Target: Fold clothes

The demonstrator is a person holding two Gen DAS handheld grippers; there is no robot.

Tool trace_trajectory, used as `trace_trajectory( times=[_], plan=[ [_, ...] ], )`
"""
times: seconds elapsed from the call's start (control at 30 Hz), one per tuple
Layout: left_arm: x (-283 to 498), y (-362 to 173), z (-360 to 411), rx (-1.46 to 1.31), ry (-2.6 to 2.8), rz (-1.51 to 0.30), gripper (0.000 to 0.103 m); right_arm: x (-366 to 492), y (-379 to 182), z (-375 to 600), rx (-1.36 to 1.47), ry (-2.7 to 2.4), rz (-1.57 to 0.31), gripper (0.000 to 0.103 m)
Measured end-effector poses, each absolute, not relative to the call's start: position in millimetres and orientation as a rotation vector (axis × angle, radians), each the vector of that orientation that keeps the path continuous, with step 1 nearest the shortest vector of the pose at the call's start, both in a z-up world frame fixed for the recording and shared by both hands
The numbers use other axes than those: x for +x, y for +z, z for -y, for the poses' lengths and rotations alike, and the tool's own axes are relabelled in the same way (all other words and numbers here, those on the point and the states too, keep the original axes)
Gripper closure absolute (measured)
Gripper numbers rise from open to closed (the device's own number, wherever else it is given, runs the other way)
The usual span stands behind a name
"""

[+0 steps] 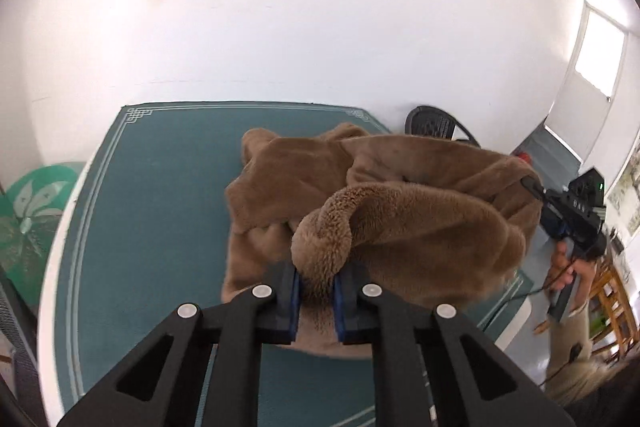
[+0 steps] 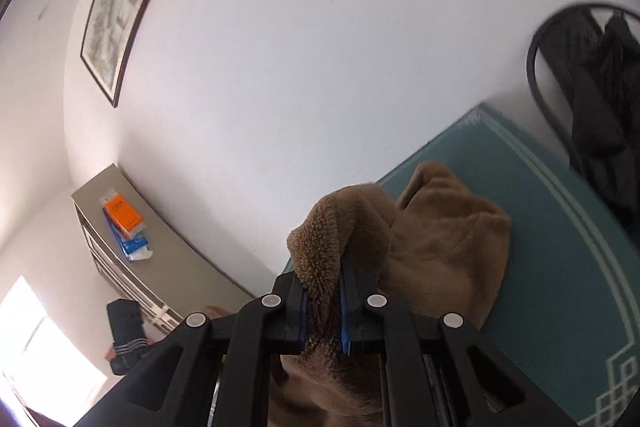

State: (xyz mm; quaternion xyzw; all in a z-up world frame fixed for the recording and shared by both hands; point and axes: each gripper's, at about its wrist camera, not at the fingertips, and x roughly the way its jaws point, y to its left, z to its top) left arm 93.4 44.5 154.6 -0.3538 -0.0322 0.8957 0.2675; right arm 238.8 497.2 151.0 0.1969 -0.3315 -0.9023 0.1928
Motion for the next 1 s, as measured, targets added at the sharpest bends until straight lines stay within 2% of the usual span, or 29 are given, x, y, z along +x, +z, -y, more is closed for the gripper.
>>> trace_trajectory(
  times=[0.3, 0.4, 0.47, 0.53, 0.67, 0.73, 0.77, 0.8, 0.83, 1.0],
  plan=[
    [117, 83, -79, -1.135, 2.245, -0.129, 0.083, 230, 101, -484, 0.870, -2.560, 0.919, 0.091],
    [120, 86, -82, -1.105, 2.224, -0.143, 0.067, 232, 97, -482, 0.908, -2.582, 0.905, 0.090],
    [120, 91, -80, -1.077, 2.215, -0.144, 0.045, 234, 95, -484, 0.913, -2.586, 0.915, 0.088],
    [123, 95, -76, -1.050, 2.224, -0.157, 0.041, 236, 93, -488, 0.923, -2.597, 0.930, 0.085],
    [123, 103, -80, -1.029, 2.241, -0.177, 0.041, 235, 89, -491, 0.951, -2.619, 0.936, 0.083],
    [121, 109, -81, -1.017, 2.258, -0.184, 0.041, 234, 90, -491, 0.961, -2.630, 0.931, 0.078],
    [121, 112, -82, -1.001, 2.269, -0.189, 0.041, 234, 91, -491, 0.965, -2.641, 0.925, 0.065],
    [121, 115, -83, -0.980, 2.279, -0.195, 0.041, 236, 92, -490, 0.969, -2.652, 0.923, 0.043],
    [122, 119, -84, -0.960, 2.282, -0.205, 0.041, 237, 93, -491, 0.963, -2.653, 0.925, 0.038],
    [123, 119, -104, -0.945, 2.231, -0.321, 0.041, 234, 94, -491, 0.946, -2.662, 0.885, 0.037]
  ],
)
